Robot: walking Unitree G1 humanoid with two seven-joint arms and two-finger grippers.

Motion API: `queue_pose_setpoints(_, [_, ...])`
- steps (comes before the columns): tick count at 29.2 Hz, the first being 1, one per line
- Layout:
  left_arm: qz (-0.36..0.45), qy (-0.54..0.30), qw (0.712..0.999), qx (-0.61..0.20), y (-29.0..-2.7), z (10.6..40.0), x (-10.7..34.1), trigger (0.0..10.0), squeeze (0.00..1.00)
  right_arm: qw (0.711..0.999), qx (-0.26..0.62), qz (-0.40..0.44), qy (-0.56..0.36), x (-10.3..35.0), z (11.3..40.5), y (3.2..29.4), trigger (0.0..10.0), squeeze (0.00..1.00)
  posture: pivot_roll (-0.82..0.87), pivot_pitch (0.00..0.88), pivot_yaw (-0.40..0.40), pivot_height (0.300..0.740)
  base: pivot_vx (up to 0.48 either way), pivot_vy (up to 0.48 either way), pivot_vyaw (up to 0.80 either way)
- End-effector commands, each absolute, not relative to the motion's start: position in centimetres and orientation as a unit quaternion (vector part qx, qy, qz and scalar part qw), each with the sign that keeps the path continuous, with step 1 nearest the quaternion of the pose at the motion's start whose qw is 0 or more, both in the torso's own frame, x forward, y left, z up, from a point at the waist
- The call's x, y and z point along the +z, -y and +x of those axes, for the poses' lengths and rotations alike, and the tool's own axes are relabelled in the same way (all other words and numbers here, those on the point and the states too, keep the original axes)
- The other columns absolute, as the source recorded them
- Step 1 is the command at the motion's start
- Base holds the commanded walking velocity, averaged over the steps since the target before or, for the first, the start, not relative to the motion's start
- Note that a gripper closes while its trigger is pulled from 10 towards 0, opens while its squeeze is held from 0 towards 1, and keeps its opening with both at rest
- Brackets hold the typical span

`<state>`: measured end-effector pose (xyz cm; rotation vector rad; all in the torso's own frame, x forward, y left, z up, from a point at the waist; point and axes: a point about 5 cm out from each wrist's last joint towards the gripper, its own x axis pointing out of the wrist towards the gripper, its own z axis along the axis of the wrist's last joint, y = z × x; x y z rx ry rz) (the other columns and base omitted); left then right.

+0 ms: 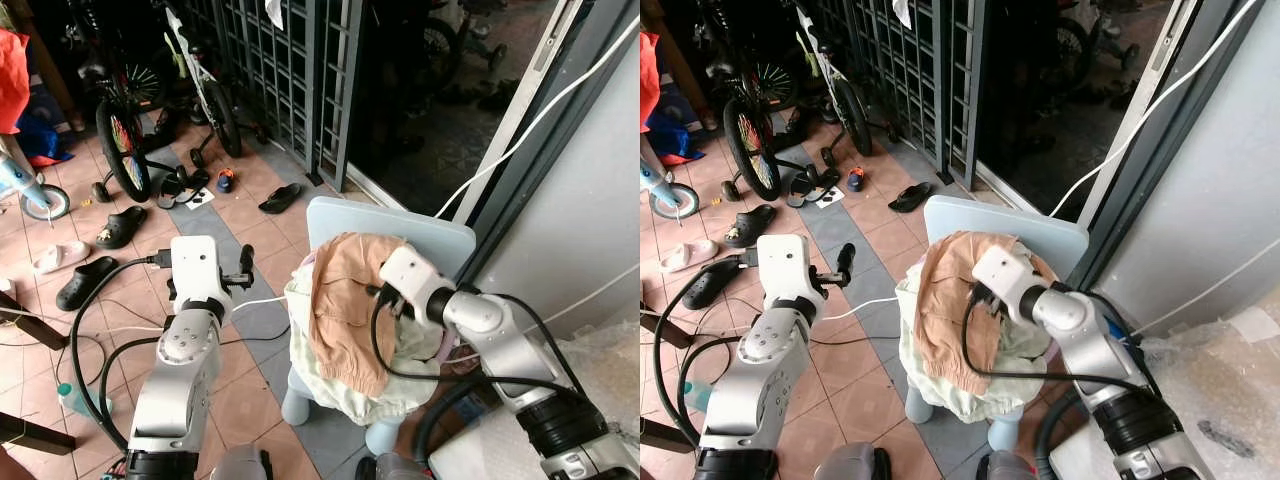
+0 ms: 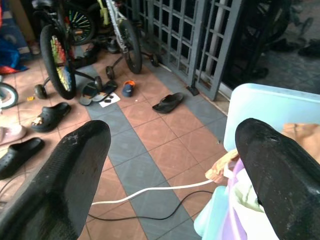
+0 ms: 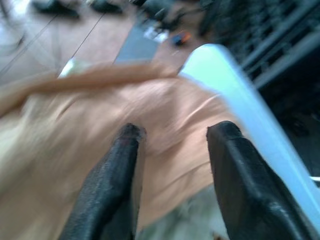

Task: Clothes washing

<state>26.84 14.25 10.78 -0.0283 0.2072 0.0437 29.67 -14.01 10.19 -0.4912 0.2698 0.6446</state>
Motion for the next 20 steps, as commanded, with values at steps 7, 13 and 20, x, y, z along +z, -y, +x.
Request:
queue_pose_setpoints(7, [-0.013,-0.106,0.994,0.021,-14.0,26.9,10.7,10.0,0.0,0.911,0.359,-0.172,-0.111,10.5,29.0,10.8,10.0,1.0,-0.01,0.02,0.03,0.74,0.0,0.0,0.0])
queue_pose_setpoints(13, [-0.015,-0.107,0.994,0.015,-13.8,26.6,10.7,10.0,0.0,0.941,0.267,-0.155,-0.141,9.3,31.4,9.8,10.0,1.0,0.0,0.036,0.036,0.74,0.0,0.0,0.0])
queue_pose_setpoints(20, [-0.014,-0.116,0.993,0.016,-13.8,25.9,10.4,10.0,0.0,0.957,0.183,-0.113,-0.195,7.8,34.2,7.5,10.0,0.94,0.03,0.063,0.015,0.74,0.0,0.0,0.0])
